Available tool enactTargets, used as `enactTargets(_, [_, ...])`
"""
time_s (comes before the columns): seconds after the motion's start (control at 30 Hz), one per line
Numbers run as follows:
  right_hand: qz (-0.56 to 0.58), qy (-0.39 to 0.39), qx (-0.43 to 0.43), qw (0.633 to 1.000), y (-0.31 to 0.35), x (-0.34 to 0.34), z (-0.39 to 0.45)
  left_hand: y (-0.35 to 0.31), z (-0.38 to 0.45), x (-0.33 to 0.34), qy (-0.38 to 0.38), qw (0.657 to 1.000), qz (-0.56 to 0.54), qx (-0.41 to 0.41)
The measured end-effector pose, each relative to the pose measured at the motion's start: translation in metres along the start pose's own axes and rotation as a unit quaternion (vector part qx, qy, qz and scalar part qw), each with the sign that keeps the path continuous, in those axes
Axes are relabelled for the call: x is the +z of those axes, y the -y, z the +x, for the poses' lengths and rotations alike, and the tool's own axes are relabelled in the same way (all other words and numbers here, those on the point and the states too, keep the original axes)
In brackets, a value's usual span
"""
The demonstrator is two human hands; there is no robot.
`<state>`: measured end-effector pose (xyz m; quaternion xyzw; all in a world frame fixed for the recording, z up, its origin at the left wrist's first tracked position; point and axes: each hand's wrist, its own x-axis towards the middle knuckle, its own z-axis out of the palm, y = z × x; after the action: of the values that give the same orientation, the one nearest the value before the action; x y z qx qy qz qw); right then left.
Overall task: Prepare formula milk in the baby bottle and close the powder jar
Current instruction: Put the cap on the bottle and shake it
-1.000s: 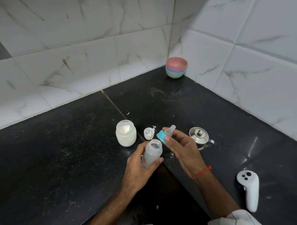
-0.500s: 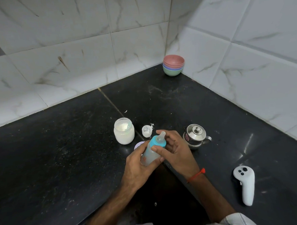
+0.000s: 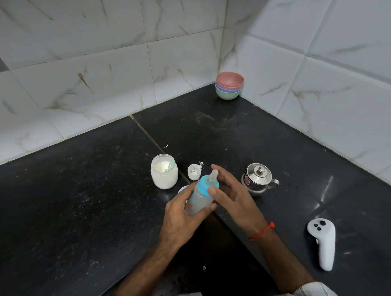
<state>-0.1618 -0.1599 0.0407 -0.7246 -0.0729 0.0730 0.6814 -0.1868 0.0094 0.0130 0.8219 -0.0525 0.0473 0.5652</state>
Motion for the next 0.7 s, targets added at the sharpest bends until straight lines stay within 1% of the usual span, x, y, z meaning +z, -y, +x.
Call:
enactTargets(0.07, [0.049, -0.004, -0.006, 0.999, 0.004, -0.001, -0.003, -0.001, 0.002, -0.004, -0.011, 1.000, 0.001, -0.004])
enactTargets(0.13, [0.129, -0.050, 0.009, 0.990, 0.009, -0.003, -0.005, -0.002, 0.004, -0.007, -0.022, 1.000, 0.007, -0.008])
enactTargets(0.17, [0.145, -0.068, 0.014, 0.987, 0.009, -0.004, -0.006, -0.002, 0.005, -0.008, -0.025, 1.000, 0.009, -0.011])
enactTargets(0.23, [0.131, -0.076, 0.014, 0.988, 0.009, -0.004, -0.006, 0.000, 0.006, -0.008, -0.024, 1.000, 0.013, -0.012])
enactTargets(0.37, [0.083, -0.049, 0.008, 0.995, 0.012, 0.001, -0.005, -0.002, 0.007, -0.006, -0.015, 1.000, 0.018, -0.004])
enactTargets(0.47, [0.130, -0.091, 0.014, 0.987, 0.012, 0.000, -0.006, -0.003, 0.007, -0.007, -0.022, 1.000, 0.009, -0.007])
enactTargets(0.5, [0.127, -0.091, 0.007, 0.988, 0.010, -0.002, -0.006, -0.002, 0.007, -0.007, -0.024, 1.000, 0.006, -0.006])
enactTargets(0.53, [0.106, -0.080, -0.005, 0.991, 0.009, -0.003, -0.007, -0.002, 0.006, -0.008, -0.023, 1.000, 0.004, -0.005])
enactTargets(0.63, [-0.002, -0.002, -0.035, 0.999, 0.005, -0.003, -0.007, -0.001, 0.004, -0.006, 0.007, 1.000, -0.004, 0.008])
enactTargets(0.67, [-0.009, 0.016, -0.031, 0.999, 0.003, -0.002, -0.006, -0.002, 0.003, -0.004, 0.020, 1.000, -0.002, 0.014])
enactTargets(0.7, [-0.008, 0.019, -0.030, 0.999, 0.004, -0.001, -0.005, -0.002, 0.002, -0.003, 0.028, 0.999, 0.000, 0.018])
